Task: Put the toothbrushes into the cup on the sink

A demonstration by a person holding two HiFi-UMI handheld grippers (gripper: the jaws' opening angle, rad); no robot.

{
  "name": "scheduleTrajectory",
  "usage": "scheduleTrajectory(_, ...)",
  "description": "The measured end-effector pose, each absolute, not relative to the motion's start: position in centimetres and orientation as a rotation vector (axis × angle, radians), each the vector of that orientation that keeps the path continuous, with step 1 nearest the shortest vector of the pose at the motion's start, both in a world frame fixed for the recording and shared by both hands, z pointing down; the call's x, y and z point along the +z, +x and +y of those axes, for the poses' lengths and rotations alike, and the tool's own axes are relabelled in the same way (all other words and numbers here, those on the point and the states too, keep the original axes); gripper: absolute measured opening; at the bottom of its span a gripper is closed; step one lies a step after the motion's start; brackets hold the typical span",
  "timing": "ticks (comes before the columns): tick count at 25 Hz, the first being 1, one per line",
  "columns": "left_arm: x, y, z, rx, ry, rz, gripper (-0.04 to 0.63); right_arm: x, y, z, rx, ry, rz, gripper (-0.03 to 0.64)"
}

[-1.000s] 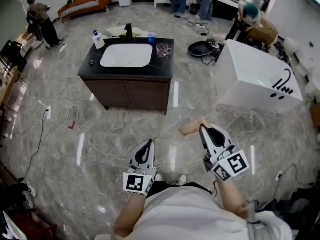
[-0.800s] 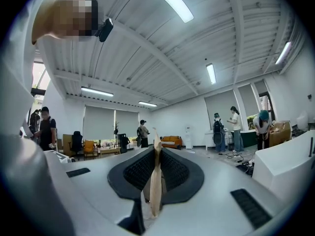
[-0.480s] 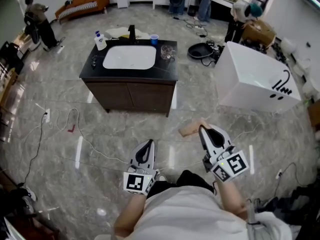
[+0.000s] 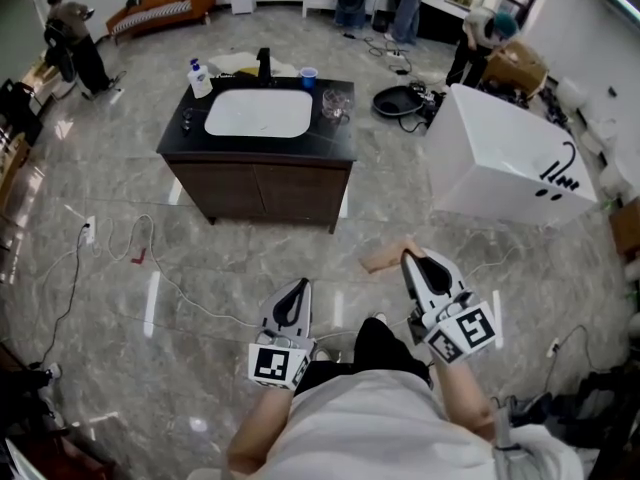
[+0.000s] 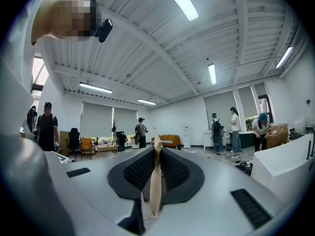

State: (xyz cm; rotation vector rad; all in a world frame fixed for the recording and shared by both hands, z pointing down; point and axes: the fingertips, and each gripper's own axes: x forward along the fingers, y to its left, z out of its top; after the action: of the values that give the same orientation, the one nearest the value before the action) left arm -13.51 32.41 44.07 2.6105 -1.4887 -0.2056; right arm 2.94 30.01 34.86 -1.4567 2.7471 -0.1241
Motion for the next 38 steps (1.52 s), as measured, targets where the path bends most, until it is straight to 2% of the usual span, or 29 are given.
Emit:
scheduleTrajectory(16,43.5,-14.3,30.2,-0.228,2.632,-1.550,0.002,34.0,1.8,27.0,-0.057,-1.379,2.764,0.058)
scheduleTrajectory(38,44.7,-9.5,20.1,-0.129,2.588,-1.589,0.002,36.5,7.7,16.5,-0.157,-1.352,2.746,0.058)
